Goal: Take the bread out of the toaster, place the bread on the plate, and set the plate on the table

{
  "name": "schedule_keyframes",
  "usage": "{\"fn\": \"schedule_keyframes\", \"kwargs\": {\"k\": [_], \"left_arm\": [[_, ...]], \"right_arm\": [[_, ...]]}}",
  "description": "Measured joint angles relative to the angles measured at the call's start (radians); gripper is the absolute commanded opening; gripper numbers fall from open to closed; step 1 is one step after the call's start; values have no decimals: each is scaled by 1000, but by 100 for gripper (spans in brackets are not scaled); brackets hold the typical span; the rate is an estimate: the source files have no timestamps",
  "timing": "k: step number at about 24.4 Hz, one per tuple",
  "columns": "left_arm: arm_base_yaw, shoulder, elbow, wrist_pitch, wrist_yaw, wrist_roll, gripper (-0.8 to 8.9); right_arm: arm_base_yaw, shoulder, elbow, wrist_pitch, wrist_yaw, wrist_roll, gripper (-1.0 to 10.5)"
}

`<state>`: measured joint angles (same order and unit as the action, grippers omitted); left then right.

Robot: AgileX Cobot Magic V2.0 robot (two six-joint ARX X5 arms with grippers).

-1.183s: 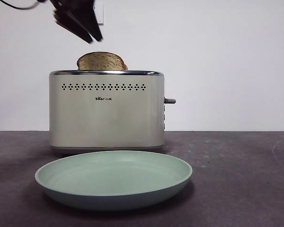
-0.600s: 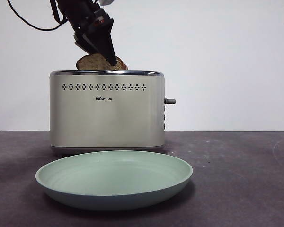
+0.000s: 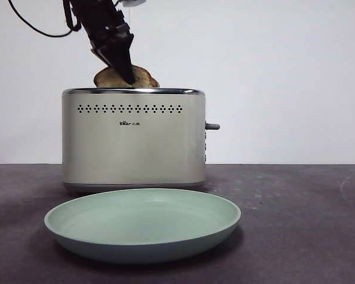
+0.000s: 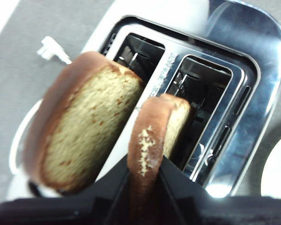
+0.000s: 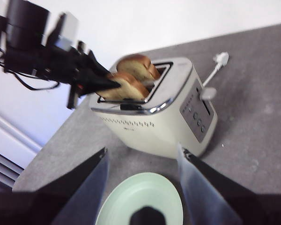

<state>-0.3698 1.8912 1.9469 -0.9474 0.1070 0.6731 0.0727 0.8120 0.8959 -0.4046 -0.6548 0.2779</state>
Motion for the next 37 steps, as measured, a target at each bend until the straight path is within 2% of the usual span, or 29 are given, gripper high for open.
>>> {"fn": "schedule_keyframes", "kwargs": {"k": [2, 6, 8, 11, 15, 18, 25, 30, 33, 37], "left_arm": [[0, -67, -6, 8, -17, -1, -9], [6, -338, 5, 10, -43, -22, -9], [10, -456, 13, -34, 16, -73, -9], [10, -570, 13, -158, 196, -211, -8], [10, -623, 13, -300, 280, -332, -8], [10, -639, 11, -386, 311, -389, -8], [10, -654, 8, -388, 320, -446, -8], [10, -706, -32, -386, 272, -470, -8], [10, -763, -133, -351, 259, -488, -8], [10, -854, -341, -177, 246, -541, -8]], "right_arm": [[0, 0, 0, -23, 0, -8, 248], [0, 1, 0, -74, 0, -32, 248], [0, 3, 0, -105, 0, -51, 248], [25, 40, 3, -178, 0, -97, 249], [47, 112, 3, -257, 0, -146, 249], [66, 174, 3, -282, 2, -173, 249], [132, 334, 3, -282, 3, -212, 249], [165, 446, 3, -251, 8, -221, 249], [176, 502, 4, -220, 10, -223, 249], [184, 562, 4, -198, 10, -223, 249]]}}
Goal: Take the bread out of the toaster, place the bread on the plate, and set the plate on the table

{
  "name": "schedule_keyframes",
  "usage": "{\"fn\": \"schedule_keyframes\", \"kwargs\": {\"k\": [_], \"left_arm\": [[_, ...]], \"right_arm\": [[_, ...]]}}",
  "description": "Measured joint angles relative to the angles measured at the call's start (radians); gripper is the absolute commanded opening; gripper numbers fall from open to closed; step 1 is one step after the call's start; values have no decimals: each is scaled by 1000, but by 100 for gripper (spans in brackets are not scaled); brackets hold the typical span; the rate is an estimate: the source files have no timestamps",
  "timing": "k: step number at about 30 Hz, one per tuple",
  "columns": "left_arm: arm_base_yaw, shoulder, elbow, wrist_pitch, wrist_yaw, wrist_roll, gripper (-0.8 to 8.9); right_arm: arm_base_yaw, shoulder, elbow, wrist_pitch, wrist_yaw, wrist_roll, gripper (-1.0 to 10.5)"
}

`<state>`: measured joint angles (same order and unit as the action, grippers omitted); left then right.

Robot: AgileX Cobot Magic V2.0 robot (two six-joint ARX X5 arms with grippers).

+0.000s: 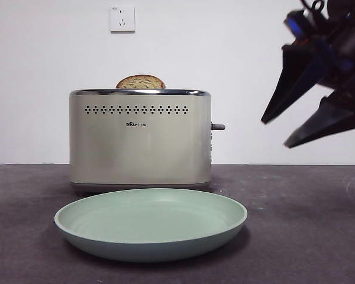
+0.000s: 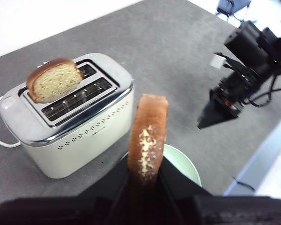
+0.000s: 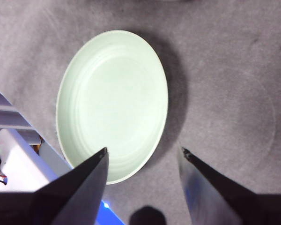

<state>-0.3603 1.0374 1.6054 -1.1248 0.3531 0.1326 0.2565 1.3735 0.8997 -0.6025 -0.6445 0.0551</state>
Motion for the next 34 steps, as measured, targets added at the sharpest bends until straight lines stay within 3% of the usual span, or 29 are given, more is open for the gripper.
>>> {"fn": "schedule_keyframes", "kwargs": {"k": [5, 10, 18, 21, 29, 34], "left_arm": [[0, -126, -319, 193, -29, -101, -9], [0, -205, -502, 277, -48, -183, -8], [0, -323, -508, 304, -48, -243, -8], [0, -348, -508, 301, -48, -256, -9], [0, -349, -508, 299, -39, -273, -9], [0, -339, -508, 368, 36, -302, -9]], "right_arm": [[29, 61, 0, 21, 24, 0, 249], [93, 117, 0, 80, 57, 5, 249], [156, 292, 0, 183, 103, 35, 232], [156, 339, 0, 196, 97, 39, -22], [163, 339, 4, 207, 95, 50, -17], [177, 294, 3, 187, 108, 69, -17]]}}
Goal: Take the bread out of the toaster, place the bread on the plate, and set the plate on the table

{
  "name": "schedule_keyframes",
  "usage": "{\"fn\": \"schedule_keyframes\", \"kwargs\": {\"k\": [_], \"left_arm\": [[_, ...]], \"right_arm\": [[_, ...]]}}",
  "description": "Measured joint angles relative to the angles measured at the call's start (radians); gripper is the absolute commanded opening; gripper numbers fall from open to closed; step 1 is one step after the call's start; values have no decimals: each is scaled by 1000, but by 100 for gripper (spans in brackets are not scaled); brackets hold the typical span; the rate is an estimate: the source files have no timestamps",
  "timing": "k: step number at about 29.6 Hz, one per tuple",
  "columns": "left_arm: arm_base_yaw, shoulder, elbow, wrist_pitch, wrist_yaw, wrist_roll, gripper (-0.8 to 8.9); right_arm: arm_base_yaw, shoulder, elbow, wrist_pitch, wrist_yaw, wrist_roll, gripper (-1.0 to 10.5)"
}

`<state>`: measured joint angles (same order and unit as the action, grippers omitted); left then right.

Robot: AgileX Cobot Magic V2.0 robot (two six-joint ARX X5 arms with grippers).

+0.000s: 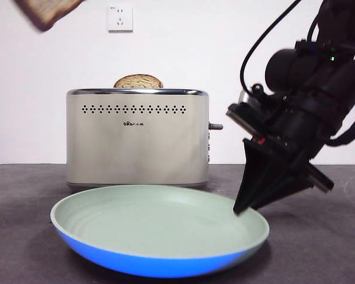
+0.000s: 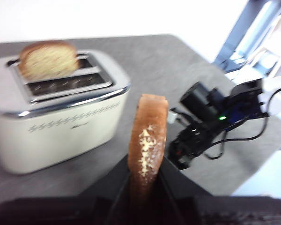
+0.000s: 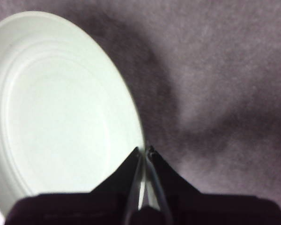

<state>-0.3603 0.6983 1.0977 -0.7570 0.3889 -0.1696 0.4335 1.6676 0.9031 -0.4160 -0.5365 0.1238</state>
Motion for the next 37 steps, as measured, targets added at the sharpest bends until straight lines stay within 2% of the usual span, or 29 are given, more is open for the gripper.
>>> {"fn": "schedule_keyframes", "kwargs": {"k": [6, 11, 15, 26, 29, 33, 37], "left_arm": [[0, 66, 0, 59, 152, -52, -9], [0, 176, 0, 105, 295, -100, -8], [-13, 270, 0, 126, 365, -119, -9], [-145, 526, 0, 153, 369, -128, -9], [-185, 611, 0, 161, 319, -127, -9], [-203, 687, 0, 198, 304, -127, -9], [-207, 732, 0, 198, 208, -127, 8]], "right_arm": [[24, -153, 4, -33, 12, 39, -17], [34, -256, 13, -119, 124, 46, -17], [31, -319, 13, -142, 142, 45, -17], [32, -378, 17, -166, 155, 49, -17], [33, -378, 17, -167, 152, 49, -17], [38, -386, 17, -168, 152, 48, -17], [37, -412, 17, -182, 156, 48, -17]]}}
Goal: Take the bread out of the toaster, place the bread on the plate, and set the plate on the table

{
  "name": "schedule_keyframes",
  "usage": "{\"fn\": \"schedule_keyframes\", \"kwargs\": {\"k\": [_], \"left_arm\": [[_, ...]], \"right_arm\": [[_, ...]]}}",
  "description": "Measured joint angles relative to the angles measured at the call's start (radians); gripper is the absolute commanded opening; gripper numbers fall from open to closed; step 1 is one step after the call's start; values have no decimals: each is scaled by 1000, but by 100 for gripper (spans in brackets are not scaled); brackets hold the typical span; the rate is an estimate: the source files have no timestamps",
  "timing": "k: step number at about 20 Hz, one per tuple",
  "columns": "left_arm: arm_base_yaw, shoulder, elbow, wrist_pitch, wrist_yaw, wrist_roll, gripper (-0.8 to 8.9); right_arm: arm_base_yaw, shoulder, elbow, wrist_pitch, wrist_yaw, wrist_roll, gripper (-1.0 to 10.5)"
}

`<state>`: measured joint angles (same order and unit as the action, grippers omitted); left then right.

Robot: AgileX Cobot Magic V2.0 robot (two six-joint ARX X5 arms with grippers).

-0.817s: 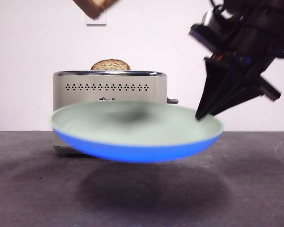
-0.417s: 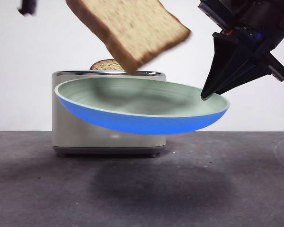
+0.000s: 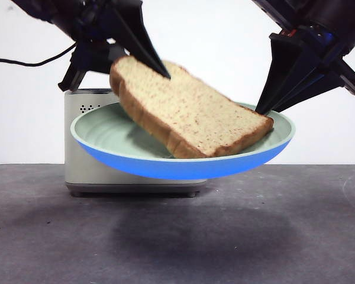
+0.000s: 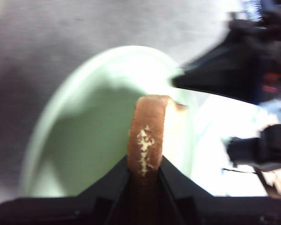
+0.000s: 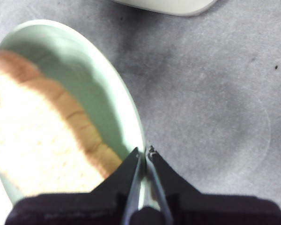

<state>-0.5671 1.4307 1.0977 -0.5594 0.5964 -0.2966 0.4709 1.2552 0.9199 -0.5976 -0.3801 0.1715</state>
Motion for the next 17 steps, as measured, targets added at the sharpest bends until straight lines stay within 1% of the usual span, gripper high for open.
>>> {"fn": "schedule_keyframes", "kwargs": {"k": [1, 2, 4, 5, 12, 16, 17], "left_arm": [[-2, 0, 0, 0, -24, 0, 52], [-3, 0, 0, 0, -36, 0, 170], [-3, 0, 0, -2, -40, -12, 439], [-3, 0, 0, -4, -42, -15, 471], [-28, -3, 4, -8, -36, -31, 471], [-28, -19, 71, -24, -18, -37, 470], [-28, -25, 102, -52, -17, -35, 470]], "right_arm": [[0, -3, 0, 0, 0, 0, -17], [0, -6, 2, 0, 1, 0, -17], [0, -13, 2, 0, 3, 0, -17], [0, -13, 3, 0, 2, 0, -17], [0, -13, 8, 0, -1, 1, -17], [-8, -14, 8, -9, -1, 1, -17], [-15, -14, 8, -12, 0, 1, -17]]}}
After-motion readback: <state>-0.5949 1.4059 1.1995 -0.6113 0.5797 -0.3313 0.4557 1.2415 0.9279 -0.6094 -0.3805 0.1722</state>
